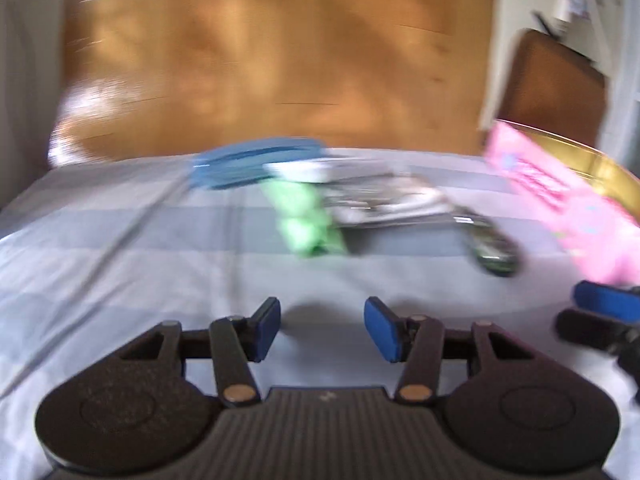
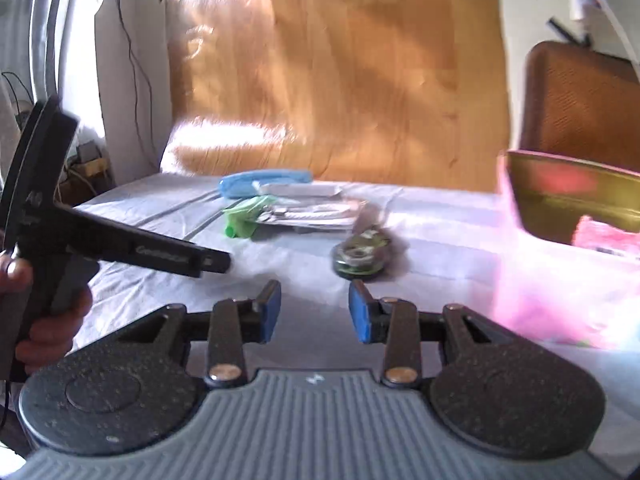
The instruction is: Organize soft objects
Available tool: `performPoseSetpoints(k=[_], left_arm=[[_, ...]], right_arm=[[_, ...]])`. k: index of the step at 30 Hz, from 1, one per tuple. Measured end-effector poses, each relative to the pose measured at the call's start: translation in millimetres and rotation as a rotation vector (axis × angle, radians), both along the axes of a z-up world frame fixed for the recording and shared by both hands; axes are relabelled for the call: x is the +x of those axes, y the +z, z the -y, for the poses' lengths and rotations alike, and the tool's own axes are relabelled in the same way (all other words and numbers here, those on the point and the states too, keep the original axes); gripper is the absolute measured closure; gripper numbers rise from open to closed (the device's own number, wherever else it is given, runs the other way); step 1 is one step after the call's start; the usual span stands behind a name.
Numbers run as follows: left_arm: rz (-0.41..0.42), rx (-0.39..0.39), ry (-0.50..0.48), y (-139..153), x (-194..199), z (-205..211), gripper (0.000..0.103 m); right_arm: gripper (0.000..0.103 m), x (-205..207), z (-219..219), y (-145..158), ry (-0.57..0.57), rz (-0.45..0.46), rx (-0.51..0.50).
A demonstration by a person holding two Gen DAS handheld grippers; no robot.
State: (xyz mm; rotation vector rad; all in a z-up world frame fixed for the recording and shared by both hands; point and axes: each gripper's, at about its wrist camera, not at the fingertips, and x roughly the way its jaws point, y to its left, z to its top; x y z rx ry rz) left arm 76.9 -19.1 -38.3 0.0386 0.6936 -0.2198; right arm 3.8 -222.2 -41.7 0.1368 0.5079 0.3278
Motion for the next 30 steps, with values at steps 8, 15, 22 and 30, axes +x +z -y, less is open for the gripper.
performPoseSetpoints(k=[8, 15, 22, 30], left_arm=[[0.033, -0.147, 0.078, -4.1, 4.0, -45.9, 0.057], [0.042, -0.252, 0.102, -6.8, 3.3, -59.0, 0.056], [0.031, -0.4, 0.187, -10.3, 5.6, -86.4, 0.054], [0.036, -0.435, 0.141, -9.6, 3.0, -87.1, 0.051]], right_arm=[[0.047, 126.7, -14.4, 33.5, -0.093, -0.138, 0.264], [0.039, 218.8, -21.6, -2.7, -0.163, -0.364, 0.307], [0.082, 195.3, -39.6, 10.6, -0.002, -0.357, 0.369], [0.088, 59.2, -26.0, 13.1, 0.128, -0.292, 0.405]])
